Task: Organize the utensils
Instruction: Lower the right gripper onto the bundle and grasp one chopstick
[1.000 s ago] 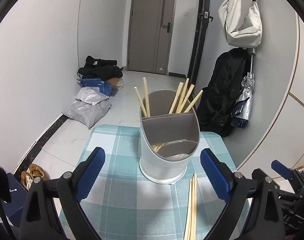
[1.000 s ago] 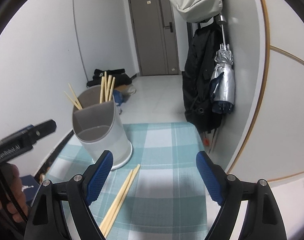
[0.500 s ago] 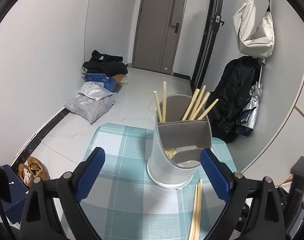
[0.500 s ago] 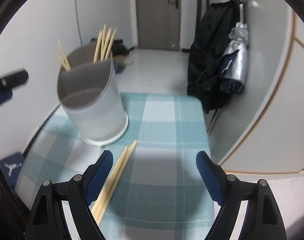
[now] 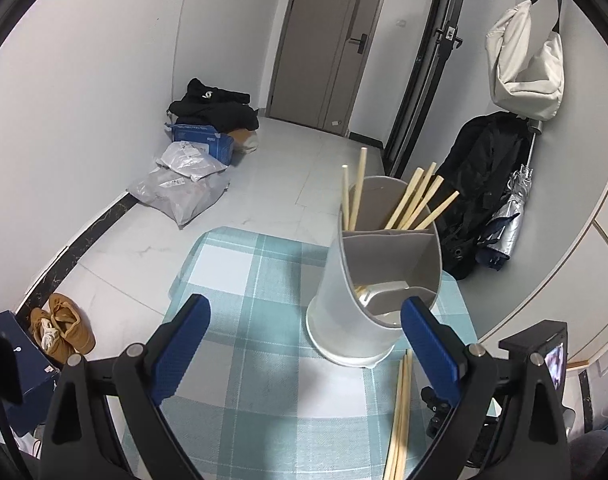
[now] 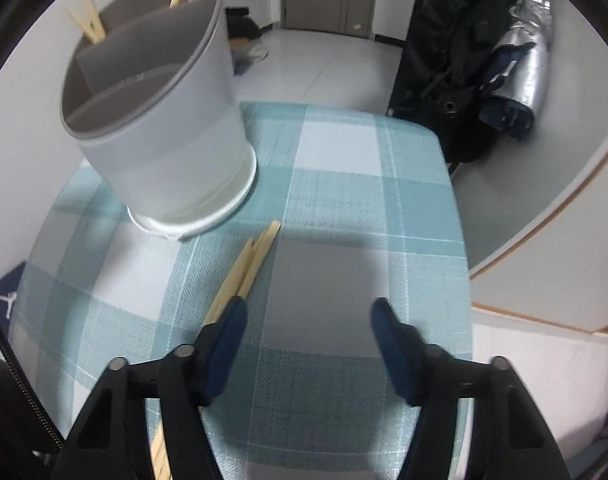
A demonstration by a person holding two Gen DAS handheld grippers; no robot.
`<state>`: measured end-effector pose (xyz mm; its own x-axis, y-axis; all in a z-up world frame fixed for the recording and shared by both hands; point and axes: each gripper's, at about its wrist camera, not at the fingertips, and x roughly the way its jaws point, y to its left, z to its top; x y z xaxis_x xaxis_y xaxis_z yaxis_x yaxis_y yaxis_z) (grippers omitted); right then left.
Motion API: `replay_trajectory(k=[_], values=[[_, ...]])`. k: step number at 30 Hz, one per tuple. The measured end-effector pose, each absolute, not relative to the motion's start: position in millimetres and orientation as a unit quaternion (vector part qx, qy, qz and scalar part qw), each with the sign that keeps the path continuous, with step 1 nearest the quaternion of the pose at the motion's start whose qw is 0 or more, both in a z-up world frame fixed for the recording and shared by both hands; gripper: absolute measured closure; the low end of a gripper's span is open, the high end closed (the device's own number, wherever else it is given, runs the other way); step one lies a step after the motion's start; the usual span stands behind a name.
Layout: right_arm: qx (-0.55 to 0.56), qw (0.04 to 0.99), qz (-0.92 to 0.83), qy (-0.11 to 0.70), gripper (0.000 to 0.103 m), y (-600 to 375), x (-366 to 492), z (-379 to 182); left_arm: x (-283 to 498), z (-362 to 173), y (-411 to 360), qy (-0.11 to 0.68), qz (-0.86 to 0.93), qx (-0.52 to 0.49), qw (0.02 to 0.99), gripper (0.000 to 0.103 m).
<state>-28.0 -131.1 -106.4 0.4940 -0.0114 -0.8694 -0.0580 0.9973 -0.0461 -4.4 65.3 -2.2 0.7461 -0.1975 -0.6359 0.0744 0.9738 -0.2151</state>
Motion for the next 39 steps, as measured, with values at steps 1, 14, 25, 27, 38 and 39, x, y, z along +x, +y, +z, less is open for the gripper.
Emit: replay_trajectory(k=[1, 14, 25, 27, 38, 39], values=[[-0.034, 0.863, 0.015, 0.504, 0.046, -129.7, -26.9, -107.2, -4.2, -2.3, 66.2, 0.349, -0.072, -0.088, 0.93, 0.009], [-0.038, 0.851, 0.024, 0.523, 0.076, -109.0, -8.5, -115.9, 4.6, -8.8, 72.4, 0.367, -0.056, -0.093, 0.924, 0.009], [-0.052, 0.844, 0.015, 0.534, 0.083, -111.1, -13.3, -119.2, 4.1, -8.6, 71.2, 0.369, -0.058, -0.092, 0.923, 0.009], [-0.067, 0.846, 0.016, 0.529, 0.083, -109.5, -14.7, -117.5, 3.7, -8.2, 71.5, 0.37, -0.061, -0.093, 0.922, 0.009], [-0.016, 0.842, 0.056, 0.536, 0.081, -109.5, -9.7, -114.7, 1.8, -6.7, 75.5, 0.365, -0.054, -0.09, 0.925, 0.009], [-0.013, 0.839, 0.054, 0.541, 0.08, -110.8, -9.2, -115.7, 1.5, -6.5, 76.0, 0.365, -0.054, -0.091, 0.925, 0.009]])
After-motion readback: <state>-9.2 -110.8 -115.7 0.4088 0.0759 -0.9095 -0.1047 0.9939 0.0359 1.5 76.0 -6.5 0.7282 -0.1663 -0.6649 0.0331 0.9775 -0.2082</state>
